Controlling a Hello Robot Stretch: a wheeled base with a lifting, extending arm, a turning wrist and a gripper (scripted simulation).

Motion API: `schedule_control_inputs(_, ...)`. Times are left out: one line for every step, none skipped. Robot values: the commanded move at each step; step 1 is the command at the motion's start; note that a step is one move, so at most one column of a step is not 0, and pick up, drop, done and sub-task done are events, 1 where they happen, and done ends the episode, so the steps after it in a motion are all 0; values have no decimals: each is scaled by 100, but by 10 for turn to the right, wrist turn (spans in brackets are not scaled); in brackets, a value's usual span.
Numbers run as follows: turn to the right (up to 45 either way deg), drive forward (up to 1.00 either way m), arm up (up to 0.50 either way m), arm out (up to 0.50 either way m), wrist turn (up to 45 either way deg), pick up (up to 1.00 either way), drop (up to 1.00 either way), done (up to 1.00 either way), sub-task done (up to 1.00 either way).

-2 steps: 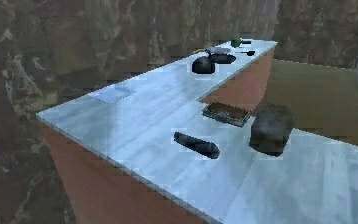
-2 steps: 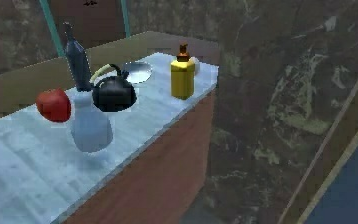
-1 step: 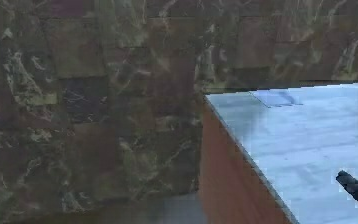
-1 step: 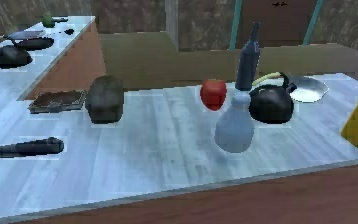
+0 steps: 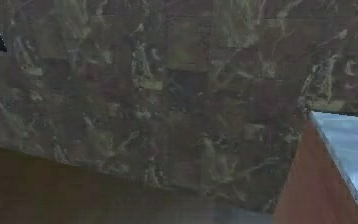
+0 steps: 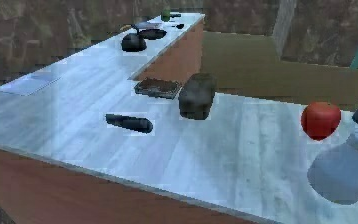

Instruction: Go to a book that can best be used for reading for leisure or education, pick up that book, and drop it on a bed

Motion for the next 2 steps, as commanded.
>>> schedule_control_inputs(450, 0, 0, 0, 0, 0, 0, 0, 0)
schedule_control_inputs(270, 0, 0, 0, 0, 0, 0, 0, 0)
